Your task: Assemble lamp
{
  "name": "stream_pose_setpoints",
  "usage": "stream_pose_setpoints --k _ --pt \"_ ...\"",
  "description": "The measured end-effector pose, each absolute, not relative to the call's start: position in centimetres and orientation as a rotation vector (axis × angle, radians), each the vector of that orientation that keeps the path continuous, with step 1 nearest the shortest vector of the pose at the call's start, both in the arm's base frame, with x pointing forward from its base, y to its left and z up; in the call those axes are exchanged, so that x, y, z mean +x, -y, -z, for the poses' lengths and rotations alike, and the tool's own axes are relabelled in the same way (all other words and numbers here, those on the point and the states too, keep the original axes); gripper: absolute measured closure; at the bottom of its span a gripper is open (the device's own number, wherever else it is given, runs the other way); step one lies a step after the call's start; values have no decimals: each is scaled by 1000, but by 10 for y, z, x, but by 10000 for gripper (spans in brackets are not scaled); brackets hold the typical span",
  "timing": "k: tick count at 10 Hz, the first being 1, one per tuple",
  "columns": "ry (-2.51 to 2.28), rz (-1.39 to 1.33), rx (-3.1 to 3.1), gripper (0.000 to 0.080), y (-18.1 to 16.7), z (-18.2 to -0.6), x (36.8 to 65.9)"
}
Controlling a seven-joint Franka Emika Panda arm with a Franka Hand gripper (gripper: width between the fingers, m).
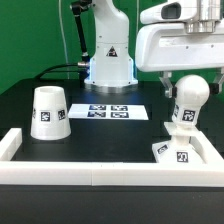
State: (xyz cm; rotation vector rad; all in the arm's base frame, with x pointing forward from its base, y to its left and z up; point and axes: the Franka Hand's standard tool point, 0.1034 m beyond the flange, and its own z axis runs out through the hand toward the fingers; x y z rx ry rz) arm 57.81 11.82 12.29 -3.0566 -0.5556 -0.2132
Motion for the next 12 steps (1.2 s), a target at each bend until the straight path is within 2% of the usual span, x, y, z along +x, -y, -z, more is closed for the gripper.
stream_pose_setpoints --k 4,12 --pt "1164 214 -2929 100 -115 -122 580" --pt "1992 150 -2556 100 -116 -119 583"
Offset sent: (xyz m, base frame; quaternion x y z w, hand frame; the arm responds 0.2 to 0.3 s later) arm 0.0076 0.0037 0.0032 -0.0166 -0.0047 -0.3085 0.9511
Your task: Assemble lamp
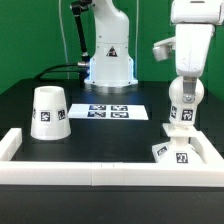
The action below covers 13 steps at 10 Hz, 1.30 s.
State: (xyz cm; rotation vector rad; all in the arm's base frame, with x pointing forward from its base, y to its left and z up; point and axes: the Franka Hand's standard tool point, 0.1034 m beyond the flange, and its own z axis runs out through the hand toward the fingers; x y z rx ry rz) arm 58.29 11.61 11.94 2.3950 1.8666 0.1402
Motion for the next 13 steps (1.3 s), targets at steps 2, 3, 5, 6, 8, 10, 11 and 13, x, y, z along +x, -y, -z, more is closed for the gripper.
stream_pose_setpoints --k 2,3,5,6,8,10,11,13 --pt "-1864 -142 2397 126 -116 -119 583" --pt "-1863 -142 2397 226 -115 -119 583" --pt "-1853 -142 2406 226 -115 -119 583" --pt "-1809 -146 2442 226 -115 -119 583" --pt "-1571 -166 2614 226 -114 -119 583" --pt "-1283 -190 2780 225 -116 -120 583" --pt "-1116 -199 2858 225 -117 -120 583" --pt "-800 -212 2974 225 -114 -121 585"
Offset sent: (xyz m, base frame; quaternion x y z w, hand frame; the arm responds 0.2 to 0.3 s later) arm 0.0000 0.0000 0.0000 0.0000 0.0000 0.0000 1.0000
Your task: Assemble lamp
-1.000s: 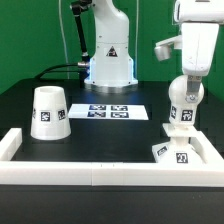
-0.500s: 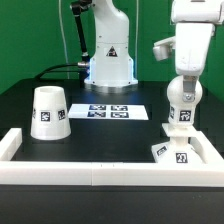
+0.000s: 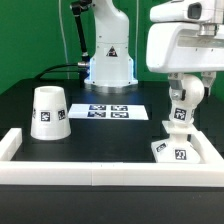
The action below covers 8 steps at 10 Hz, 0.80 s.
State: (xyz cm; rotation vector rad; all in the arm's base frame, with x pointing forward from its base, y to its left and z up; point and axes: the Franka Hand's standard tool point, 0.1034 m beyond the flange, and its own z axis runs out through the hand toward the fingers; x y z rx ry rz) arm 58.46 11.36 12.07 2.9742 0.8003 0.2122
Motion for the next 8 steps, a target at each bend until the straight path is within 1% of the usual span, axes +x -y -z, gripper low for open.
stream_pose_setpoints --k 8 --pt "27 -230 3106 223 -98 -121 586"
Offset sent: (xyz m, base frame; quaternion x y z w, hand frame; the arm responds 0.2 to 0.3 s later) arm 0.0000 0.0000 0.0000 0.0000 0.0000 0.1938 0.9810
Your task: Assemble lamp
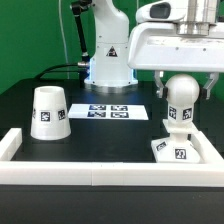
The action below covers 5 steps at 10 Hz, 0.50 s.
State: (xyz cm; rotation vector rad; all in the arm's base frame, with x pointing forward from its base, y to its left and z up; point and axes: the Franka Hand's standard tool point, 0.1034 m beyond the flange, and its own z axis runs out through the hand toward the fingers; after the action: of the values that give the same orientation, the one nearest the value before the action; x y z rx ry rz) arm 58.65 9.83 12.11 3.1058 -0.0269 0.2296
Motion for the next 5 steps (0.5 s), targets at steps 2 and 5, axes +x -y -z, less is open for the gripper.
stream_pose_setpoints --k 2,5 --pt "464 -214 3092 223 -95 -120 585" --pt "1001 -155 3011 223 -93 -119 581"
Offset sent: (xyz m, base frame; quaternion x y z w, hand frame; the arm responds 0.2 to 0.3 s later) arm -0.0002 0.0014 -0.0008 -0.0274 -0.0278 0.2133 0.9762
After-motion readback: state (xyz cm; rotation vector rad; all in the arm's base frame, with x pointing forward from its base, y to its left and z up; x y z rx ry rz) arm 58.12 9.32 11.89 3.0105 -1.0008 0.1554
